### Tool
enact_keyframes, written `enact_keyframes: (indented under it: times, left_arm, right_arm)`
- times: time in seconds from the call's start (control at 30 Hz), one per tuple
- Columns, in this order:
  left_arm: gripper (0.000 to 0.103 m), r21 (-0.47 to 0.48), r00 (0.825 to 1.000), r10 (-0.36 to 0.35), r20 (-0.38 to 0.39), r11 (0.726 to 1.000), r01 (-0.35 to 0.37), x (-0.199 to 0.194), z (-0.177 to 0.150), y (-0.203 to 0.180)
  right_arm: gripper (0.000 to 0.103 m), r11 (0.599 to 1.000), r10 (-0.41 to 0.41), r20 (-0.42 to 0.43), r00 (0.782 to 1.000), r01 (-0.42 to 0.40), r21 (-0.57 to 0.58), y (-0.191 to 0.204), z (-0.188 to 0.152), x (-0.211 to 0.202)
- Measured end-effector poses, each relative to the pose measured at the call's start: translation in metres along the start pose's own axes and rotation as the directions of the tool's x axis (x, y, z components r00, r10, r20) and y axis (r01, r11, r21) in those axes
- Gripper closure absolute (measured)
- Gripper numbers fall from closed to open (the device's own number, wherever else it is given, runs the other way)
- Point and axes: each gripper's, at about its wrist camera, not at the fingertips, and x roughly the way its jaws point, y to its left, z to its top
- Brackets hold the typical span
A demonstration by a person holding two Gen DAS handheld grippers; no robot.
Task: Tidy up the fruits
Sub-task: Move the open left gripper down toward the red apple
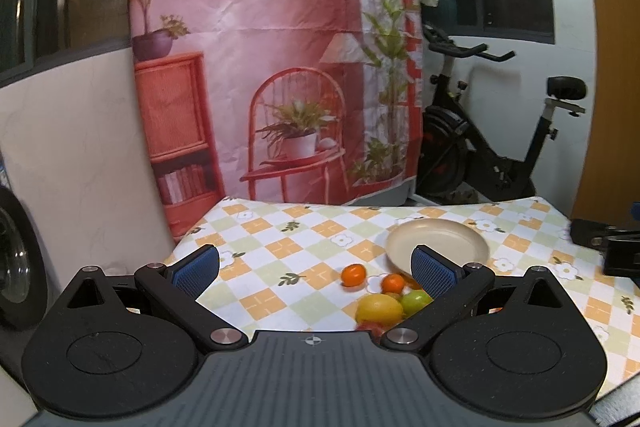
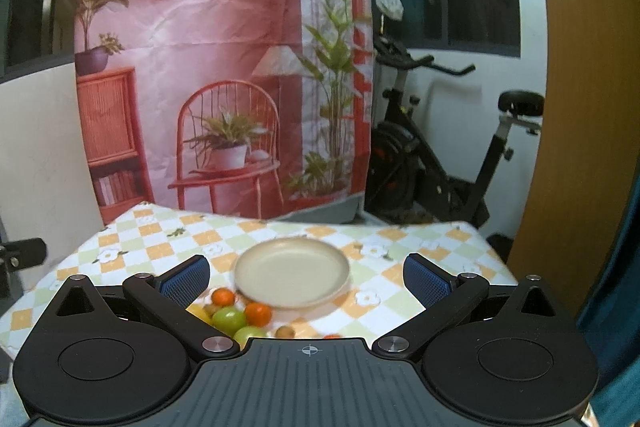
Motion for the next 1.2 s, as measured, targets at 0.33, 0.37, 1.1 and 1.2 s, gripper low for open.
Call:
enact_keyframes:
  times: [0.33,0.37,1.1,1.2]
  left_arm:
    - [0.001,0.005,0.999,-0.018,-0.043,1.0,0.018,0.046,-0.009,0.012]
    - [0.002,0.007,0.998,-0.028,-0.054,1.0,0.028,0.051,-0.01,0.012]
    - [0.018,-0.03,0.969,-0.126,-0.213,0.992,0.123,0.127,-0.042,0.039]
    - [0.02,-0.041,0.962,-0.151,-0.225,0.988,0.146,0.133,-0.046,0.036]
  right_arm:
    - [0.0,1.0,0.019,0.041,0.999,-0.019,0.006,-0.023,-0.017,0.049]
    - [0.0,0.999,0.032,0.044,0.999,-0.032,0.015,-0.024,-0.02,0.054]
    - [0.0,0.966,0.209,-0.193,0.959,-0.233,-0.114,0.027,-0.055,0.14]
    - [0.0,0.969,0.215,-0.213,0.953,-0.236,-0.079,0.015,-0.064,0.139]
